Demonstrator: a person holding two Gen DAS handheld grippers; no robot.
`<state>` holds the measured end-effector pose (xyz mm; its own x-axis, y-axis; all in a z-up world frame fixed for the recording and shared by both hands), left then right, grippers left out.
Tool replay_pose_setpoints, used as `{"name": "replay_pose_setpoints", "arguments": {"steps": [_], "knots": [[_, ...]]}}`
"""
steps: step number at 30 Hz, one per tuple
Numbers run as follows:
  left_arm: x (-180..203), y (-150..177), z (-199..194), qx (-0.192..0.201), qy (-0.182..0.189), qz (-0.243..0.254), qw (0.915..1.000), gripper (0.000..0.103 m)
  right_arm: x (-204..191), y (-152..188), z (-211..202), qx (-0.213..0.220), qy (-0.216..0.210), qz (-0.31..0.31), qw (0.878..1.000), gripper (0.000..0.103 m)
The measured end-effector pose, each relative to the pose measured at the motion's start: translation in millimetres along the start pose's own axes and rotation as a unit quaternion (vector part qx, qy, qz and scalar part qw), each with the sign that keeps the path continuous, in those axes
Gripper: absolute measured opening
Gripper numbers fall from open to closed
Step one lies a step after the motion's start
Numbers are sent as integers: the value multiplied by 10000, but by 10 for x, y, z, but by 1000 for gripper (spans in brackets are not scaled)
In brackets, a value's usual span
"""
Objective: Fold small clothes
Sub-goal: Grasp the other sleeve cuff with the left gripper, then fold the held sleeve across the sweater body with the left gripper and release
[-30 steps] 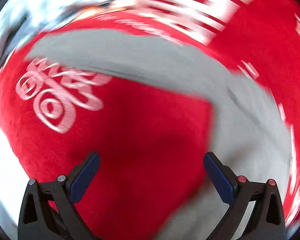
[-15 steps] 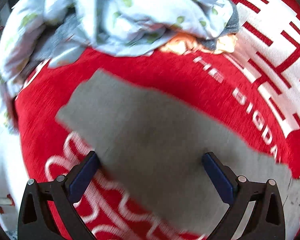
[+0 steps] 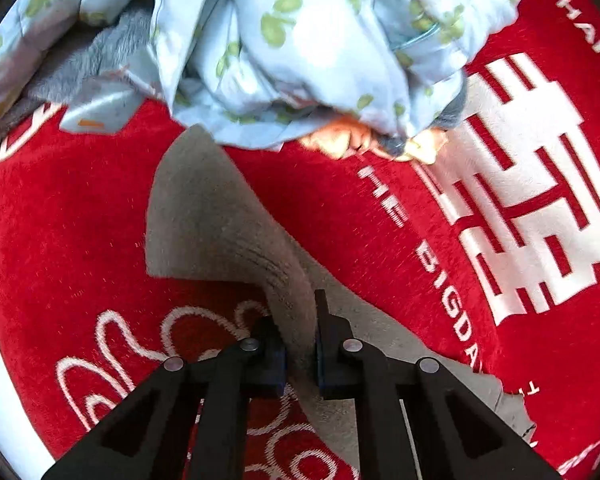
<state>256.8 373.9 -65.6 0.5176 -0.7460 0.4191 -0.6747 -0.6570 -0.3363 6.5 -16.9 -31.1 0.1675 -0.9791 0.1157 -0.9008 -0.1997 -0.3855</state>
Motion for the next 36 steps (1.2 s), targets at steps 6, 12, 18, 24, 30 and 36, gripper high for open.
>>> {"name": "replay_pose_setpoints", "arguments": {"steps": [6, 12, 18, 24, 30, 36], "knots": [[194, 38, -288, 310, 158, 521, 9980, 10, -27, -1005, 332, 641, 27, -153, 9978, 103], [407, 76, -592, 648, 175, 1085, 9918, 10, 115, -1891, 1002, 388, -20, 408, 9984, 103], [530, 140, -801, 861, 301, 1352, 9866, 10, -22, -2141, 1644, -196, 382, 62, 9991, 103], [763, 258, -980, 979, 374, 1654, 9806, 10, 274, -2201, 1233, 416, 283, 575, 9971, 103], [1479, 724, -1025, 936, 569, 2389, 9649, 10, 866, -1221, 509, 780, 412, 691, 9937, 103], [2644, 1582, -1106, 686, 721, 3228, 9412, 10, 1749, -4, 97, 684, 510, 1684, 9820, 103]]}}
Point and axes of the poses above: each gripper's, at about its wrist camera, not at the fingertips, and z roughly the way its jaws point, x to its right, y to its underside, the point moved 2 cm from there along z, roughly the way its jaws point, and after that the axes turned 5 degrees about -z, right-handed, at the moved point
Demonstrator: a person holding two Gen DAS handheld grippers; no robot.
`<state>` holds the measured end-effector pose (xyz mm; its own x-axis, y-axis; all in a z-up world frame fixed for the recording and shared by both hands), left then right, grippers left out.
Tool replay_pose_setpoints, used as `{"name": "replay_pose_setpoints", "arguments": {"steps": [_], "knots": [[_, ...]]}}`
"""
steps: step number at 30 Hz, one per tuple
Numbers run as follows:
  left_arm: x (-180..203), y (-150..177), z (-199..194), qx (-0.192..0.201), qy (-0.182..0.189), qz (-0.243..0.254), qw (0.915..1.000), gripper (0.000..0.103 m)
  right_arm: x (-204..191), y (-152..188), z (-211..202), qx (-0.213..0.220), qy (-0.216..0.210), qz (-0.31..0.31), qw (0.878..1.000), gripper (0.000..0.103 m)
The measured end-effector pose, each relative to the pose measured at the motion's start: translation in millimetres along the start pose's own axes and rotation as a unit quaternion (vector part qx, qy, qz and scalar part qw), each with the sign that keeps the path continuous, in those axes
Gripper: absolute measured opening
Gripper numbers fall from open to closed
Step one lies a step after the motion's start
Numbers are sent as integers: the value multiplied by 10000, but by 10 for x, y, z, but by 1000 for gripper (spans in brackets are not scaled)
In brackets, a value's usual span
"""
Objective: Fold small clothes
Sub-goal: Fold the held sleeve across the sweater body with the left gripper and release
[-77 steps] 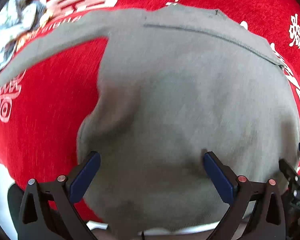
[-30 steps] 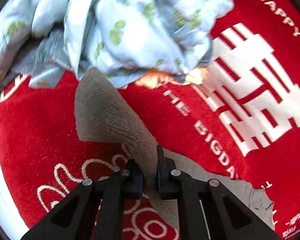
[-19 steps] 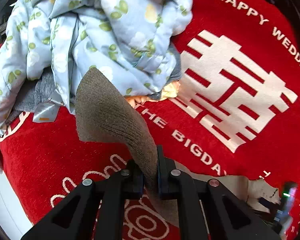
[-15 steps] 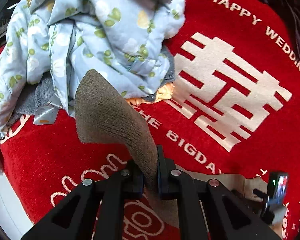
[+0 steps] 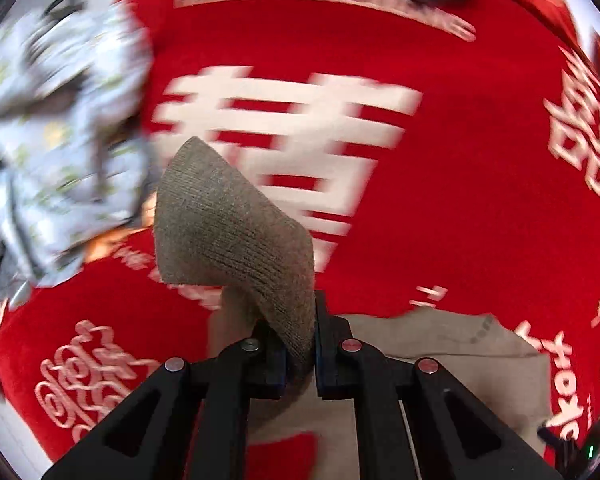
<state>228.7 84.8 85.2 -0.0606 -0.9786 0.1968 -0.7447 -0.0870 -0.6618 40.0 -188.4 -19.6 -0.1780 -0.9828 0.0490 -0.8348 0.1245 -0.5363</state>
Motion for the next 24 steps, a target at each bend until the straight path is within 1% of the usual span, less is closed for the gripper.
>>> {"name": "replay_pose_setpoints", "arguments": {"steps": [3, 4, 5, 6, 7, 8, 9, 11, 14, 16, 17, 20, 22, 23, 24], "knots": [[866, 105, 55, -80, 175, 503, 9985, 10, 508, 364, -229, 57, 59, 467, 9989, 103], [1179, 181, 98, -127, 265, 640, 9975, 10, 588, 418, -273, 85, 63, 557, 9984, 103], [1489, 285, 156, -160, 248, 813, 9963, 10, 707, 496, -330, 135, 30, 698, 9975, 103], [1724, 376, 218, -262, 244, 935, 9950, 10, 789, 545, -365, 165, -14, 789, 9967, 103], [2000, 520, 309, -450, 331, 1072, 9927, 10, 883, 596, -397, 191, -38, 884, 9959, 103], [2195, 634, 374, -569, 375, 1164, 9909, 10, 983, 652, -420, 223, -48, 992, 9948, 103], [2424, 802, 462, -710, 324, 1303, 9884, 10, 1042, 686, -423, 231, -64, 1051, 9942, 103], [2733, 1106, 626, -1062, 380, 1457, 9829, 10, 1195, 768, -407, 204, -81, 1169, 9929, 103], [3003, 1506, 794, -1482, 439, 1605, 9749, 10, 1388, 879, -383, 217, -65, 1288, 9914, 103], [3098, 1667, 842, -1546, 394, 1772, 9712, 10, 1526, 944, -370, 228, -81, 1397, 9899, 103], [3138, 1722, 859, -1543, 309, 1858, 9699, 10, 1584, 972, -373, 242, -97, 1448, 9891, 103], [3150, 1714, 872, -1553, 241, 1922, 9687, 10, 1727, 1009, -365, 301, -134, 1609, 9864, 103], [3141, 1702, 896, -1601, 245, 1994, 9665, 10, 1784, 1011, -357, 334, -175, 1685, 9850, 103], [3148, 1724, 905, -1695, 297, 2076, 9630, 12, 1811, 1009, -354, 351, -186, 1724, 9842, 103], [3161, 1775, 930, -1873, 334, 2176, 9573, 12, 1831, 1008, -353, 367, -203, 1752, 9836, 103]]}}
Point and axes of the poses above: each gripper's, at about its wrist camera, not at the fingertips, and z roughly the way its jaws point, x to its right, y to its underside, the point moved 2 cm from there along z, roughly the way its jaws point, and after that the axes turned 5 degrees about -z, right-handed, at the moved point
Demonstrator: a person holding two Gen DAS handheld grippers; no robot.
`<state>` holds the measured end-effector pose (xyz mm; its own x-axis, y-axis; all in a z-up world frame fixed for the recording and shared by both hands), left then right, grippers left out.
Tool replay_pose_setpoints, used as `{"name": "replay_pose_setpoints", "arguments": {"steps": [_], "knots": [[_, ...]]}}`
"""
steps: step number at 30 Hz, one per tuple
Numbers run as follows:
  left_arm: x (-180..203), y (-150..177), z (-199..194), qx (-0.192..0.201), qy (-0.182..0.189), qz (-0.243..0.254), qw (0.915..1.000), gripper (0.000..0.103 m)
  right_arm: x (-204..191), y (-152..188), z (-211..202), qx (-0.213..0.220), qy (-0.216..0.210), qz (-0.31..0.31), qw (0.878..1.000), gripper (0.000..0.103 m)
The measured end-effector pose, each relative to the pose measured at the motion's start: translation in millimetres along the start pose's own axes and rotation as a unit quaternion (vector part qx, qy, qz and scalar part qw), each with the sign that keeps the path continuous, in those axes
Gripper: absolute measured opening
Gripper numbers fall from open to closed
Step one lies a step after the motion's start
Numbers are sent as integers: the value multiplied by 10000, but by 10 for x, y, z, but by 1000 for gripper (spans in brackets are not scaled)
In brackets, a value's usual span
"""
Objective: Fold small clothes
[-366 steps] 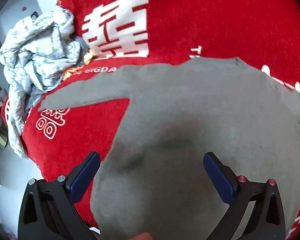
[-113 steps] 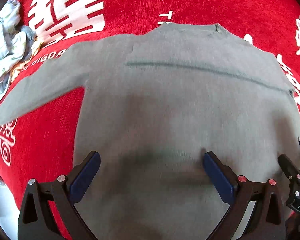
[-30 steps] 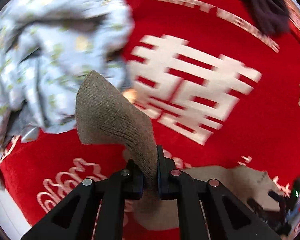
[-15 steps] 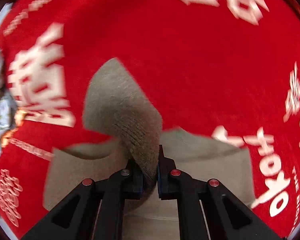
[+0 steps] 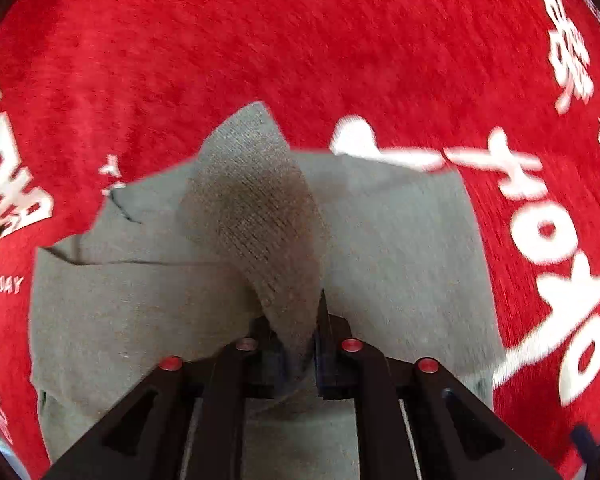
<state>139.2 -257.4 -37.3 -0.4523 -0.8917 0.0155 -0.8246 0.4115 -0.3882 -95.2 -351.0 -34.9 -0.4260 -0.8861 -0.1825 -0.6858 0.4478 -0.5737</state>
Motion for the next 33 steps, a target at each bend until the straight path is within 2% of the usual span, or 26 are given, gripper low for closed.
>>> {"name": "replay_pose_setpoints", "arguments": {"steps": [1, 3, 4, 6, 9, 12, 14, 17, 21, 23, 26, 29, 31, 32, 33], "knots": [[27, 22, 15, -94, -36, 129, 9999, 23, 11, -3, -6, 12, -10, 18, 10000, 103], [86, 47, -58, 49, -51, 332, 9994, 67, 57, -15, -33, 72, 1, 76, 9999, 103], [113, 58, -121, 183, -76, 366, 9991, 100, 77, -16, -46, 91, 1, 106, 9999, 103], [204, 101, -308, 692, -128, 439, 9966, 103, 151, -12, -76, 127, 16, 211, 9997, 103], [293, 113, -482, 674, 198, 759, 9946, 103, 252, 4, -108, 109, 41, 321, 9994, 103], [77, 144, -662, 792, 392, 642, 9940, 103, 320, -35, -169, 198, 20, 317, 9993, 103], [-220, 101, -720, 748, 514, 270, 9955, 103, 318, -106, -183, 263, -36, 285, 9992, 103], [-827, -6, -760, 665, 507, -617, 9946, 103, 216, -308, -137, 370, -168, 147, 9991, 103], [-1475, -28, -660, 436, 369, -1491, 9872, 103, -90, -690, 73, 416, -467, -71, 9980, 103], [-1655, -26, -537, 285, 102, -1673, 9854, 103, -318, -966, 284, 344, -564, -264, 9975, 103], [-1764, 52, -343, 13, -158, -1757, 9843, 103, -581, -1340, 729, -152, -146, -398, 9990, 103], [-1744, 170, -232, -143, -189, -1725, 9847, 103, -836, -1571, 1079, -498, 278, -545, 9969, 103], [-1685, 245, -182, -213, -141, -1620, 9865, 103, -1020, -1563, 1355, -1115, 679, -983, 9866, 103], [-1653, 287, -168, -240, -146, -1527, 9879, 103, -1072, -1503, 1446, -1373, 935, -1280, 9778, 103], [-1641, 309, -178, -226, -158, -1456, 9890, 103, -1099, -1390, 1487, -1548, 1360, -1709, 9635, 103]]}}
Point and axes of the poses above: each gripper's, at about its wrist camera, not at the fingertips, and z roughly the way its jaws point, x to its right, y to its underside, the point moved 2 cm from there along z, roughly the way its jaws point, and after that the axes turned 5 degrees about -z, right-handed, at the moved point
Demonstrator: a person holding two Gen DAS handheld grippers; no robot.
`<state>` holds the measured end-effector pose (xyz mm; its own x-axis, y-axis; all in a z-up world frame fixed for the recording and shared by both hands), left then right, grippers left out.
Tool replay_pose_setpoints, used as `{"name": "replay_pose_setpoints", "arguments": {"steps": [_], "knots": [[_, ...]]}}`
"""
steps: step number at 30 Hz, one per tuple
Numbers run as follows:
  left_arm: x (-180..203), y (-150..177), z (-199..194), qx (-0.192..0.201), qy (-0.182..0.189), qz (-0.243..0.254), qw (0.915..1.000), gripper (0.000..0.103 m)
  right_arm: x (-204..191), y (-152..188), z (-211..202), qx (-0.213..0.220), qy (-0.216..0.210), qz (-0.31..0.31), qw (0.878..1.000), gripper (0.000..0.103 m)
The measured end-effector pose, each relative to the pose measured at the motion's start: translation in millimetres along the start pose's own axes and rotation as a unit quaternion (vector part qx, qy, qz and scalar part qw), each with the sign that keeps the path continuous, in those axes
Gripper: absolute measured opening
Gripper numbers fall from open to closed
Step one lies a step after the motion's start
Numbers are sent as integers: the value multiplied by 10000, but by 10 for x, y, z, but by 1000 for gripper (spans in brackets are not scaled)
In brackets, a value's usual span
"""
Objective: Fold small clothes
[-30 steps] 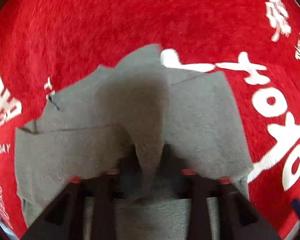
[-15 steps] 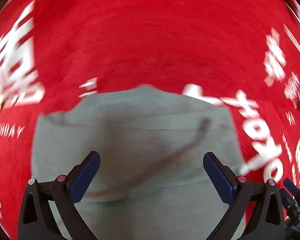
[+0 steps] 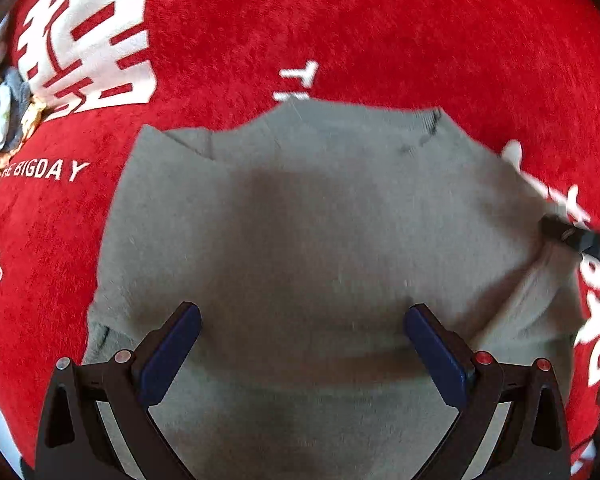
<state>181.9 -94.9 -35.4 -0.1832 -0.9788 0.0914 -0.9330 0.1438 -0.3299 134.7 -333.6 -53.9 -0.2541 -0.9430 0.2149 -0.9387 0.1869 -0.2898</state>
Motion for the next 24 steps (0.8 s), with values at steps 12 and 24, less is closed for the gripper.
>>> {"name": "replay_pose_setpoints", "arguments": {"steps": [12, 24], "knots": [[-94, 201, -203, 110, 270, 302, 9991, 103, 628, 1308, -641, 564, 158, 883, 9944, 103], [-232, 144, -176, 48, 180, 123, 9998, 103, 458, 579, -466, 1126, -2084, 1387, 9616, 60]]}}
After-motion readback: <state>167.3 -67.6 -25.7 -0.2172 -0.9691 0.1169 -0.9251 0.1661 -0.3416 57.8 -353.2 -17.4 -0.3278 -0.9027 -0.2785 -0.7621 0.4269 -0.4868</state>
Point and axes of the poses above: each gripper's, at about its wrist camera, not at the fingertips, and z roughly the way its jaws point, x to its right, y to its underside, the point moved 2 cm from there along z, roughly the way its jaws point, and after that the axes turned 5 degrees about -z, right-handed, at the moved point
